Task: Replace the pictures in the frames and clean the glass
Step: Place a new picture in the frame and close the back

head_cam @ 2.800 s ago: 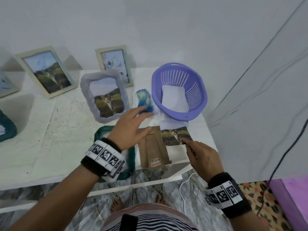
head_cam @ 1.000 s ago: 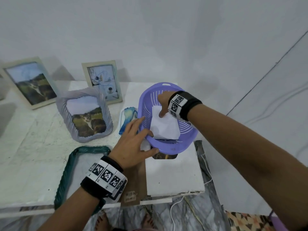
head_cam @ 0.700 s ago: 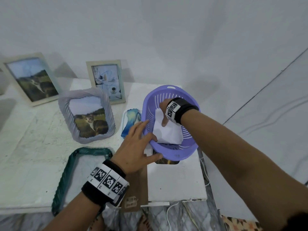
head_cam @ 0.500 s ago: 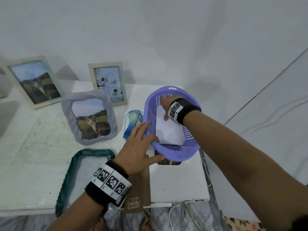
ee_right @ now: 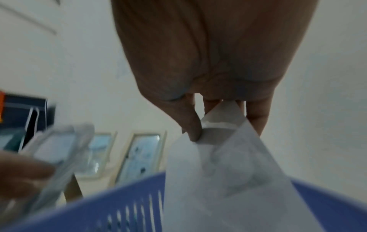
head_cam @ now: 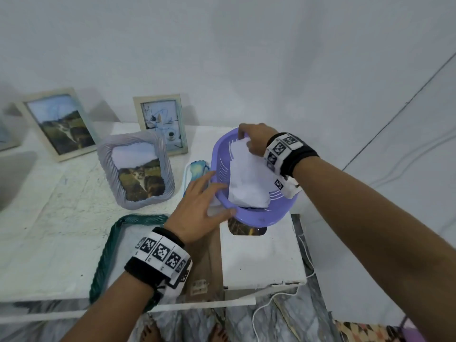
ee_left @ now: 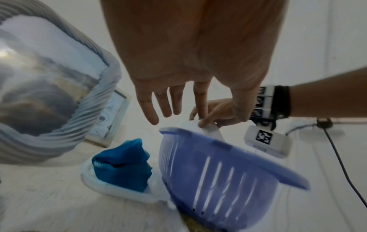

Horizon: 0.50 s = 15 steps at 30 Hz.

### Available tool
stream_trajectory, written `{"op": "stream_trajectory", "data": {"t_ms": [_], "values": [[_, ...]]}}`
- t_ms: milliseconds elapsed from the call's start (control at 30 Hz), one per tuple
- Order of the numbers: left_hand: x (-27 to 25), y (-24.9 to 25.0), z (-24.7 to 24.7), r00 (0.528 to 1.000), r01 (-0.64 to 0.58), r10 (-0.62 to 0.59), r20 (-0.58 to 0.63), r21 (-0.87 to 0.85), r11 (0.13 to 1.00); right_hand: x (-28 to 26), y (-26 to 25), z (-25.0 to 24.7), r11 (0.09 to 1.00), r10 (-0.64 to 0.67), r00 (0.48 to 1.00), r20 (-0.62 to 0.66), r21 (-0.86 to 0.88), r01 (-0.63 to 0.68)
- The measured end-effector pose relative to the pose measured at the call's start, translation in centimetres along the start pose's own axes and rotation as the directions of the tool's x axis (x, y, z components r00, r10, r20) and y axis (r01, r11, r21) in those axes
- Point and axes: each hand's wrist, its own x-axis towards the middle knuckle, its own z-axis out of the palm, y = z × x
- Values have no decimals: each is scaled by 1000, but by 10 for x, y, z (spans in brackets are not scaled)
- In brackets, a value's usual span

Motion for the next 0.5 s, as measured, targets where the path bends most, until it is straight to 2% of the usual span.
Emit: {"op": "stream_trajectory", "data": {"t_ms": [133,233,367,500], "values": [[-5,5,-26,990,-14,-8,-143,-155,988,-37,-12,-35,979,-37,982,-183,189,72],[-10,14,-50,973,36,-109,-202,-334,942,-72,-35,-58,941,-88,940,-330,282,186],[-26,13,-77,961,40,-185,-208,-554,831,-110,-85,-58,851,-158,913,-376,418,319],[-60,0,-100,964,78,-217,-150,-623,778,-128,-127,-26,760,-117,902,-416,547,351]]}}
